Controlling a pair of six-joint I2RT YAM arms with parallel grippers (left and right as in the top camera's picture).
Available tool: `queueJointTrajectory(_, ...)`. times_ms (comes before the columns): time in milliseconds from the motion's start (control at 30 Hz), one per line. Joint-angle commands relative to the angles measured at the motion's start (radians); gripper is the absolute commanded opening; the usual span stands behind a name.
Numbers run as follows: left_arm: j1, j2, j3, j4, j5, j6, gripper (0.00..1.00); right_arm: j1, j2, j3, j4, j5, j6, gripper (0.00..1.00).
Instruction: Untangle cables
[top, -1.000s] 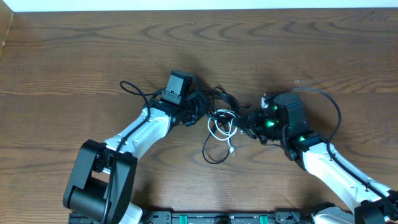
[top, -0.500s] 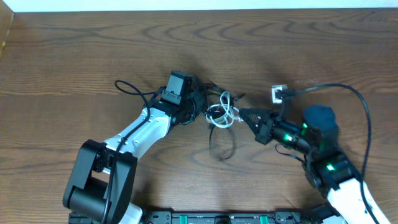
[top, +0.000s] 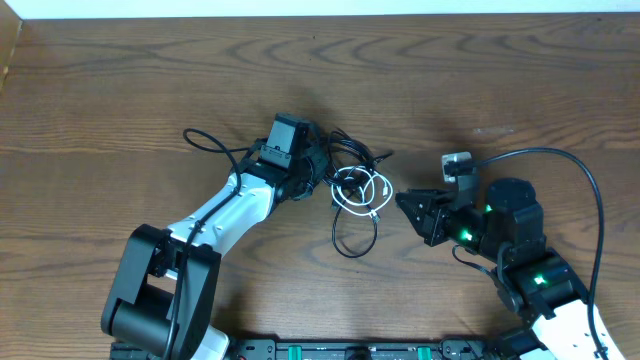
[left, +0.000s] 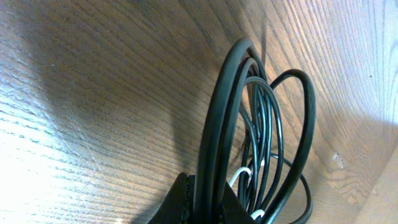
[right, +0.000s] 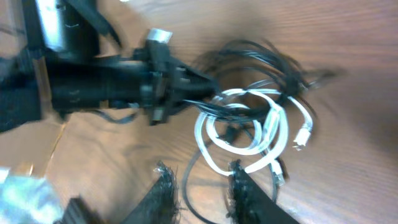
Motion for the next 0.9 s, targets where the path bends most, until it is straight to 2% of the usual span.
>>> queueJointTrajectory(0,0.004,-0.015,-0.001,-0.003,-0.014,-0.003,0.08,0.007,0.018,0.005,-0.029,0.106,-0.011,0.38)
queueJointTrajectory(67,0.004,-0.015,-0.001,-0.002,-0.014,-0.003,0.08,0.007,0.033,0.005,-0.033,0.106,-0.011,0.56)
queueJointTrajectory(133,0.004,-0.015,-0.001,-0.002,-0.014,-0.003,0.08,0.007,0.053,0.005,-0.034,0.106,-0.011,0.63)
queueJointTrajectory(167,0.004,-0.015,-0.001,-0.003,-0.014,-0.003,0.08,0.007,0.073,0.005,-0.033,0.106,-0.011,0.72)
queueJointTrajectory(467,0.004,-0.015,-0.001,-0.003,-0.014,-0.003,0.08,0.007,0.138,0.005,-0.032,0.098,-0.011,0.99)
queueJointTrajectory(733,0.004,-0.015,-0.001,-0.003,-0.013,-0.003,0.08,0.007,0.138,0.005,-0.023,0.098,0.057,0.99)
queueJointTrajectory(867,0.004,-0.015,-0.001,0.002,0.051,0.002,0.08,0.007,0.161,0.005,-0.021,0.106,0.104,0.99)
